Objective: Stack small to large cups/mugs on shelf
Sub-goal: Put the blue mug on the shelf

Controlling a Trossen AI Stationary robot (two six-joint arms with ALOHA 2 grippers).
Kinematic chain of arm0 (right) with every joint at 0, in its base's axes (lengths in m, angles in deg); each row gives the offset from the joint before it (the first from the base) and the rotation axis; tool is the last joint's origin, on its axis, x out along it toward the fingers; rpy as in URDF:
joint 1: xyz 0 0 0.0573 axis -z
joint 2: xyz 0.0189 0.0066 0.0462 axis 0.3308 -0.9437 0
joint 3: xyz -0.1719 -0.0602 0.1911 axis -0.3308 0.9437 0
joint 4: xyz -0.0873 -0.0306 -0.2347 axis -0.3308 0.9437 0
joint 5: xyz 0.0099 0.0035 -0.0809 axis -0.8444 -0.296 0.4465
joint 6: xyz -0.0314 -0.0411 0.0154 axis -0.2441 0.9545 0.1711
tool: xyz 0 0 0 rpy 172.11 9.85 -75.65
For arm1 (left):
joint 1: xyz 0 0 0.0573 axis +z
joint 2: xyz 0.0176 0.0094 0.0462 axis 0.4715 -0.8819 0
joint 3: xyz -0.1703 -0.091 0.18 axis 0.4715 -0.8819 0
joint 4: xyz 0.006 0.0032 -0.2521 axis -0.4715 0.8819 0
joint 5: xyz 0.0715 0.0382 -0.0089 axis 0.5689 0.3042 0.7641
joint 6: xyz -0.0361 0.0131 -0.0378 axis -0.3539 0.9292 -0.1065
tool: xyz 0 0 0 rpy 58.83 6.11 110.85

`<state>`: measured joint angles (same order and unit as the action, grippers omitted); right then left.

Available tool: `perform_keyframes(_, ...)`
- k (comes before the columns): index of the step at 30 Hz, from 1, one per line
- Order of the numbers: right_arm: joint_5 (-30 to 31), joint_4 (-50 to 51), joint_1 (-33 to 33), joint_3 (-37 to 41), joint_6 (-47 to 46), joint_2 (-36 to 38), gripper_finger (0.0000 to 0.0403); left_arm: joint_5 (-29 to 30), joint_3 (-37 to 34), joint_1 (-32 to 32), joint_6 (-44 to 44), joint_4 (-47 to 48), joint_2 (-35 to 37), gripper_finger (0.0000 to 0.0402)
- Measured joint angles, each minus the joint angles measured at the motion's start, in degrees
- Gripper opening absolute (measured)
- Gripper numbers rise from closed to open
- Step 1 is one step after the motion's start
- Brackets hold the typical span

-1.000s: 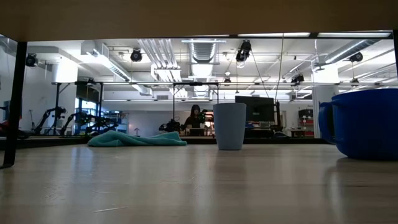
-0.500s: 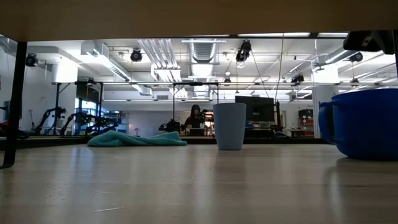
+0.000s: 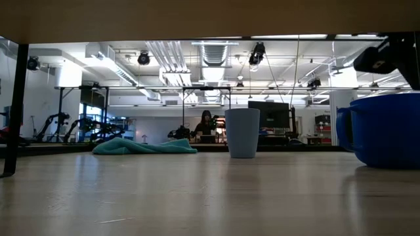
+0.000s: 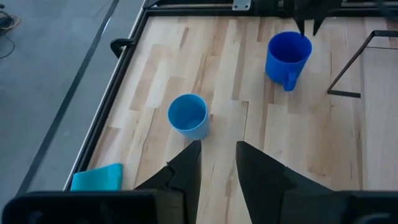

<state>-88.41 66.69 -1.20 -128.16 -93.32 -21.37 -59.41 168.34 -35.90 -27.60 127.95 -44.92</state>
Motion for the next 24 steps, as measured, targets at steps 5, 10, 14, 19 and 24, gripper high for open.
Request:
perform_keyframes(5, 0.30, -0.06, 0.00, -0.06, 4.31, -4.77, 0.0079, -0.01, 0.00, 0.00, -0.04, -1.13, -0.18, 0.0086)
perform_keyframes(10, 0.48, -0.03, 0.00, -0.28, 5.98, -7.87, 0.0079, -0.02, 0.00, 0.00, -0.11, -2.05, -0.18, 0.0086)
perform_keyframes(14, 0.48, -0.24, 0.00, -0.92, 6.44, -9.32, 0.0079, -0.01, 0.00, 0.00, -0.15, -2.73, -0.18, 0.0086)
perform_keyframes(19, 0.51, -0.59, 0.00, -0.98, 6.41, -10.18, 0.0079, -0.02, 0.00, 0.00, -0.22, -2.73, -0.18, 0.0086)
perform_keyframes(24, 0.51, -1.27, 0.03, -0.98, 6.16, -10.73, 0.0059, -0.03, 0.00, 0.00, -0.22, -2.71, -0.18, 0.0086)
